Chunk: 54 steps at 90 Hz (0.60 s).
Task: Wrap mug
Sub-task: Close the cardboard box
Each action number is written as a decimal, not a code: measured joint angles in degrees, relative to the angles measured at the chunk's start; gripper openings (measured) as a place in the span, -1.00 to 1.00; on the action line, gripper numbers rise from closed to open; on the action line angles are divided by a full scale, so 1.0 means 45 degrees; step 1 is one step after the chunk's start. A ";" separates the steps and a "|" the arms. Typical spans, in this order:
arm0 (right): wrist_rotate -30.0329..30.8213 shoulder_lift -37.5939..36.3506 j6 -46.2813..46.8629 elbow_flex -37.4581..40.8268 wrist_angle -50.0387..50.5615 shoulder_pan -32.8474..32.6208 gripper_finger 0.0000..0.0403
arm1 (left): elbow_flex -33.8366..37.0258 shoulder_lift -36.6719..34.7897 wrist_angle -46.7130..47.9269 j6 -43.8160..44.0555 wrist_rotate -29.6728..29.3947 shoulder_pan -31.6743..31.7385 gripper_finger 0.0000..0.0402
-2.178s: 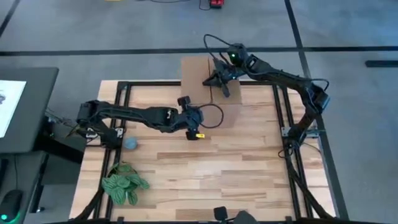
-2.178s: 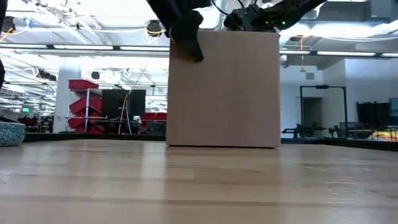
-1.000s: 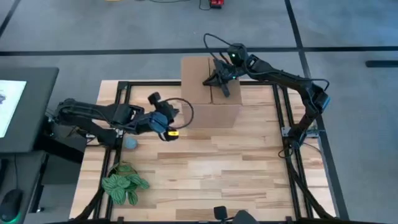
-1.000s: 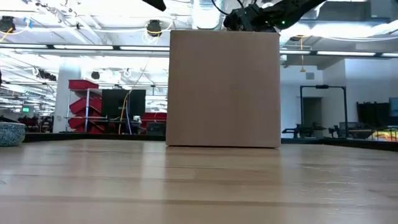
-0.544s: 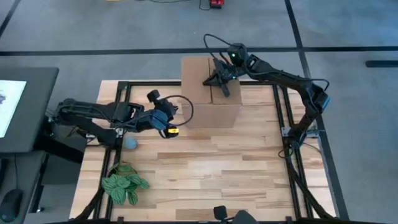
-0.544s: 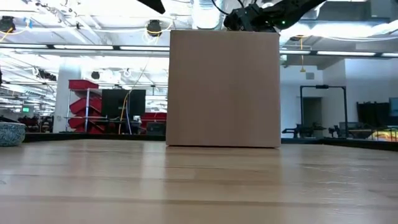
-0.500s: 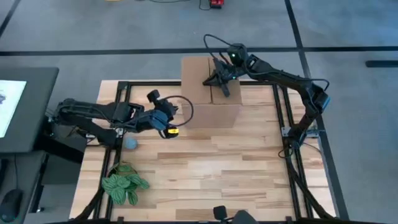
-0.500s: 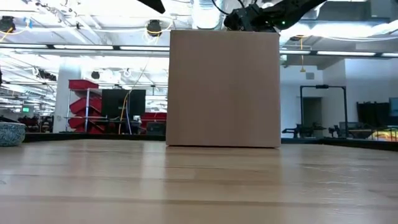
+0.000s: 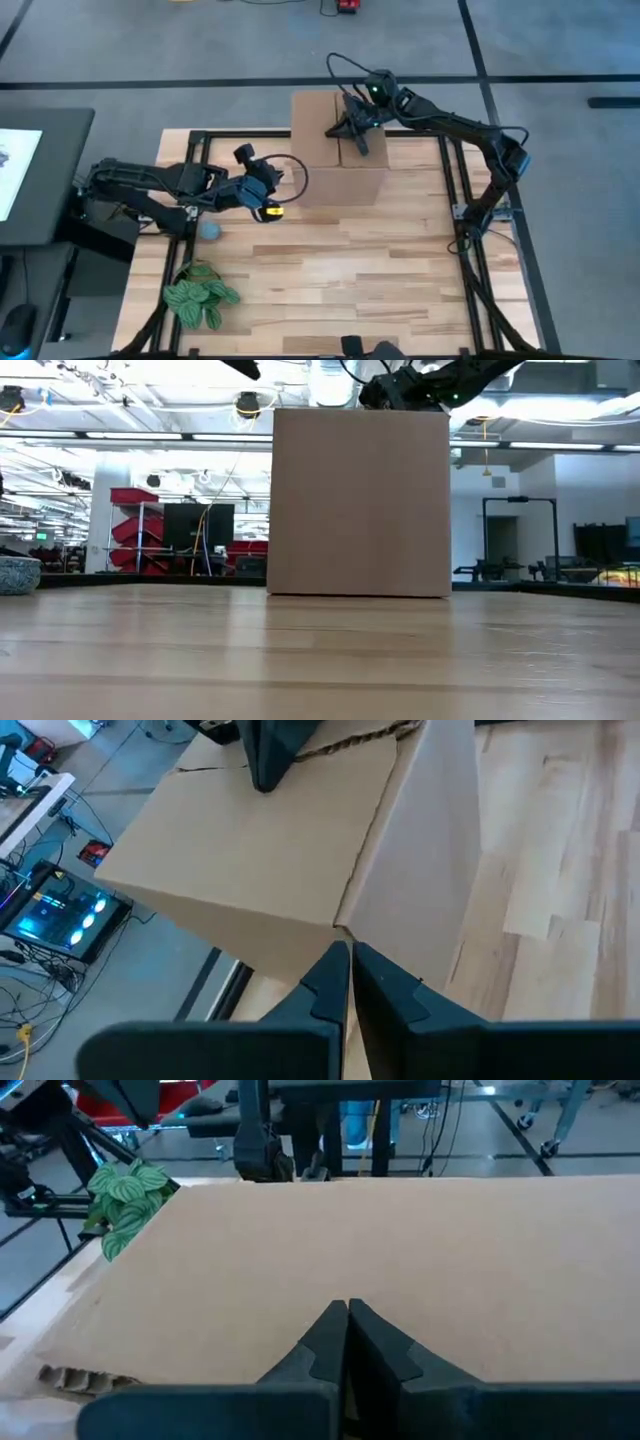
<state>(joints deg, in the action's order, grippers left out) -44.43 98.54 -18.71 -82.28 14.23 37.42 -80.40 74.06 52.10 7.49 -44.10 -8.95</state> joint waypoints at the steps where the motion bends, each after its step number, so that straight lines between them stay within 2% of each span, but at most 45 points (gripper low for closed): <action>1: 0.0004 0.0000 0.0013 0.0000 -0.0003 -0.0018 -1.00 | 0.0000 0.0000 -0.0002 0.0020 0.0000 0.0000 -1.00; 54: 0.0297 0.0005 0.0891 0.0010 -0.0008 -0.0315 -1.00 | 0.0000 0.0005 0.0013 0.0352 -0.0005 0.0000 -1.00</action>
<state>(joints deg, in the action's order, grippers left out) -43.09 98.56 -14.70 -82.24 14.20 36.00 -80.40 74.08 52.16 9.07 -44.12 -8.95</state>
